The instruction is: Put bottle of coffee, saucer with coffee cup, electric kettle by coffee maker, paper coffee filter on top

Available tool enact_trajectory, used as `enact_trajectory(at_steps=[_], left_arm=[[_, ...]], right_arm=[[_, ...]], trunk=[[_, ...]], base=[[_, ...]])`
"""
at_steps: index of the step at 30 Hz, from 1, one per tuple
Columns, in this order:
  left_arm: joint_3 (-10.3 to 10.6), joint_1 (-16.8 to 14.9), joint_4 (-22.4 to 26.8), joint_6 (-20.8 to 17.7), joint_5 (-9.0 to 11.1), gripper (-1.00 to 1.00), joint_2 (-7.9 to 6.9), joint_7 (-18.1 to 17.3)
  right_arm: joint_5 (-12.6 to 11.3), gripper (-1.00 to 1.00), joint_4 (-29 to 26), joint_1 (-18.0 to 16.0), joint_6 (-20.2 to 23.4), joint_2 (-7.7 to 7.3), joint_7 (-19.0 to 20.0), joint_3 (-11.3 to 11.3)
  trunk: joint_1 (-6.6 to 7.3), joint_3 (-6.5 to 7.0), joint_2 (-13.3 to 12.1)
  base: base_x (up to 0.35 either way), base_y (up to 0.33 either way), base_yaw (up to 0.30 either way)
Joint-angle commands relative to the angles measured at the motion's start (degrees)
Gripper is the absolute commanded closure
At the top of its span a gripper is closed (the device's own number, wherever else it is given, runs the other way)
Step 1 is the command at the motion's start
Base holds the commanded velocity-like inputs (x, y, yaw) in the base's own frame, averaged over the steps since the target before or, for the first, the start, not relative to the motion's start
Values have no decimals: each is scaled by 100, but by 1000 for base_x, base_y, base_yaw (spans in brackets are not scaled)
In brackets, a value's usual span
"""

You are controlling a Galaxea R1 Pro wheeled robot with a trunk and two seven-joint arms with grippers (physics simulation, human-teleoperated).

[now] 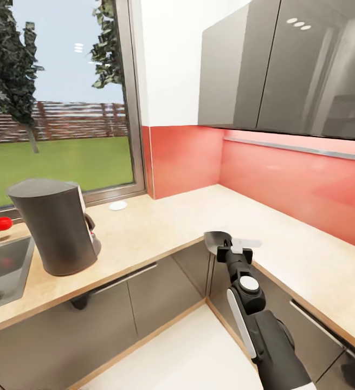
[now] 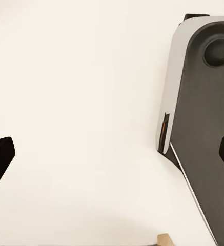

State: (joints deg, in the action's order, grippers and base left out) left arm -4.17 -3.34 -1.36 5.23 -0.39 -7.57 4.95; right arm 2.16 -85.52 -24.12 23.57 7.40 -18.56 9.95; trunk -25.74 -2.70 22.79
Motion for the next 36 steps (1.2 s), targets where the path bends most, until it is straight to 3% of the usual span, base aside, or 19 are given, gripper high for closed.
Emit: enact_trajectory(at_steps=[1,19,26,36], left_arm=[[-40,-9,-14,31,-5,-100,0,6],[-40,-9,-19,31,-5,-100,10,6],[-40,-9,-22,31,-5,-100,3,6],[-55,-9,-18,31,-5,-100,-19,6]], right_arm=[[12,100,-8,-5,43,-1,-26,7],[12,100,-8,-5,43,-1,-27,7],[19,100,-15,-5,43,-9,-25,1],[15,100,-23,-5,43,-2,-33,11]], trunk=[[-5,-13,13],[-5,-13,13],[-5,-13,13],[-5,-13,13]], base=[[131,-28,277],[89,-56,272],[141,-199,50],[10,-14,1]])
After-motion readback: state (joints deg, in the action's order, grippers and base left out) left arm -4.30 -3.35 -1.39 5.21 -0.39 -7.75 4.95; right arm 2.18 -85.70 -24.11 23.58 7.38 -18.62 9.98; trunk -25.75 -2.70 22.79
